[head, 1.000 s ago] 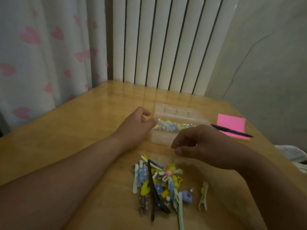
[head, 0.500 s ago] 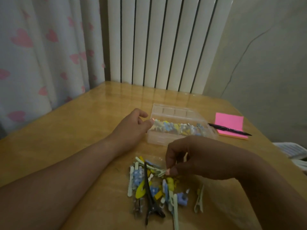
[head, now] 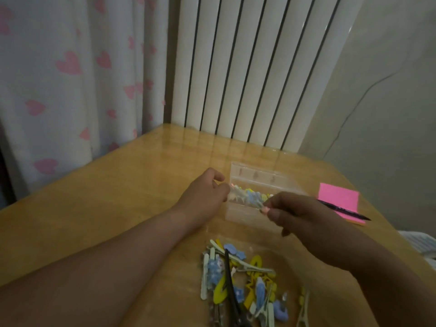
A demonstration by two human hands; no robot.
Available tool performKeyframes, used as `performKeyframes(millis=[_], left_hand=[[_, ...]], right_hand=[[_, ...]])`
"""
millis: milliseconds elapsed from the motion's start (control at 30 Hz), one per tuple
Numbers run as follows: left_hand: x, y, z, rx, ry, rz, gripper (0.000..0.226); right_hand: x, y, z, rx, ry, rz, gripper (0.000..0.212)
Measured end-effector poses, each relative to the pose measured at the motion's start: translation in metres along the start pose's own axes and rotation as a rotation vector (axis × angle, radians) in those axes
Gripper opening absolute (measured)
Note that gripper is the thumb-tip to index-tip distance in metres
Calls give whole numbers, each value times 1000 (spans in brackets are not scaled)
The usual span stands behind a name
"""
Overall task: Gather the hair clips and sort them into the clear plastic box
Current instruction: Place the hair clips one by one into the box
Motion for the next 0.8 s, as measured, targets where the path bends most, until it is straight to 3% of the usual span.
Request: performKeyframes(millis=[200, 433, 600, 700, 800], left_hand=[[-2, 0, 1, 18, 57, 20, 27], [-3, -1, -2, -9, -9, -20, 28], [-5, -1, -2, 6, -9, -22, 26], [-5, -2, -2, 5, -5, -16, 26], [-4, -2, -2, 6, -12, -16, 26]], right_hand=[[20, 41, 8, -174, -124, 86, 16], [26, 85, 39, -65, -319, 249, 16], [23, 89, 45, -81, -185, 306, 14], [18, 82, 43, -130, -97, 243, 13], [20, 61, 38, -269, -109, 50, 14]])
Point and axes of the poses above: each hand's wrist, its own y-axis towards the middle knuckle, its own z-axis out of the palm, x = y × z, the point moved 1 cm from there along y, towards the middle knuckle, and after that the axes turned 15 degrees about y, right-handed, at the moved point
